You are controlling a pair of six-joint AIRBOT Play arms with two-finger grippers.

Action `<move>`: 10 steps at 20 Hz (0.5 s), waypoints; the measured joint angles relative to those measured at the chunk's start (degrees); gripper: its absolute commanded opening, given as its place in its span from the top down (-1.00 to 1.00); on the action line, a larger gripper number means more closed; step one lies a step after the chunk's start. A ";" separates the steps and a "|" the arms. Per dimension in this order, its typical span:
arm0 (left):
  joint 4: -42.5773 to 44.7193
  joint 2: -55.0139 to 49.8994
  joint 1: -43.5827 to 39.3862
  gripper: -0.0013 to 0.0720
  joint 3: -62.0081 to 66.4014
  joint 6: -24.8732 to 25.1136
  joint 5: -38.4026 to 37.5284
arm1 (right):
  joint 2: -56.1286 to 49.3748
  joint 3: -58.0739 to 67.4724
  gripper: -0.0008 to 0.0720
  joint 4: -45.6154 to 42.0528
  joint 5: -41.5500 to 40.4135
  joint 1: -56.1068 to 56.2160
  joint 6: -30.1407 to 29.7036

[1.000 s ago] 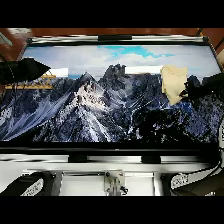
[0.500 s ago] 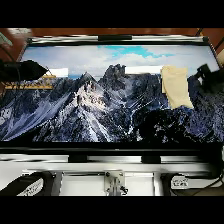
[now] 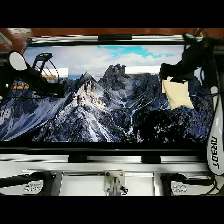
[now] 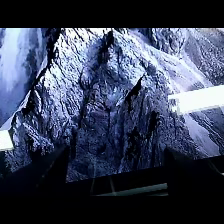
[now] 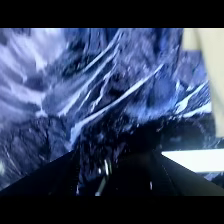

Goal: Fold the shirts.

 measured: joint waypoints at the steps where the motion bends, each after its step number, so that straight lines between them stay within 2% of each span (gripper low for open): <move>1: 0.48 -0.37 -0.44 -0.97 0.04 -0.26 -0.24 | -0.55 0.02 -0.50 -0.28 -1.14 0.87 0.09; 10: 1.29 -1.31 -3.43 -0.97 0.28 -1.03 2.14 | -1.73 0.11 -0.50 0.68 -3.06 3.32 0.37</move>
